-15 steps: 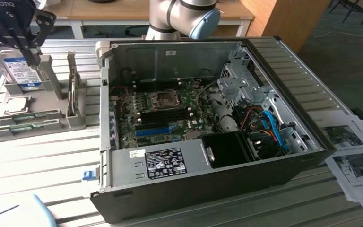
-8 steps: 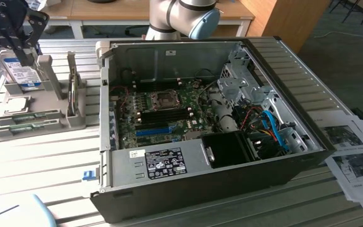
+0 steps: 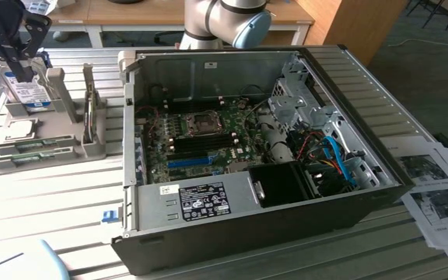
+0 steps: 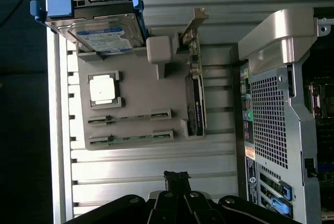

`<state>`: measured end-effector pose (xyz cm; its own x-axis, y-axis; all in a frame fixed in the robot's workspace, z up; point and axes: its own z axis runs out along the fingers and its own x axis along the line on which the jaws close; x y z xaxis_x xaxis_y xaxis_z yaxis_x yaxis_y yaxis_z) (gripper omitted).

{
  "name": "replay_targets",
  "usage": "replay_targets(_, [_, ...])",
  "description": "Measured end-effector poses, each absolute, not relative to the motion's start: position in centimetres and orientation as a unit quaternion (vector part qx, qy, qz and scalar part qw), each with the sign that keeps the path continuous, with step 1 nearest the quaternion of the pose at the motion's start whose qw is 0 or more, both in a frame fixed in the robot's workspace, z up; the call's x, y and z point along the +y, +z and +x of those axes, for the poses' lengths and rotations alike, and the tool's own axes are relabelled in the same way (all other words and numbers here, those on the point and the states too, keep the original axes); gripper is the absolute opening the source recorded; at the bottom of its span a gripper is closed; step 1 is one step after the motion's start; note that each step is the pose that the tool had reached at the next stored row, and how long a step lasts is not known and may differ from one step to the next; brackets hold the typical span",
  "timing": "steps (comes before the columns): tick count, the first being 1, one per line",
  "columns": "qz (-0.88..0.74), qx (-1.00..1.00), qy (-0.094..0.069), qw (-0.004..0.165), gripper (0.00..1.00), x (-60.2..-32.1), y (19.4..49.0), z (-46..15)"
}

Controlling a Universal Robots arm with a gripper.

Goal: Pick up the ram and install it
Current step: 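Reach for the ram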

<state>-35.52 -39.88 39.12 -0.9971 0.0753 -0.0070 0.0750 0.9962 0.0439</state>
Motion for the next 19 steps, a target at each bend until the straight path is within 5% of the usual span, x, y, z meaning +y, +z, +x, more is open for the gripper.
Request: replay_targets(19, [0.038,0.999,0.022,0.000,0.09,-39.9,39.1,-38.0])
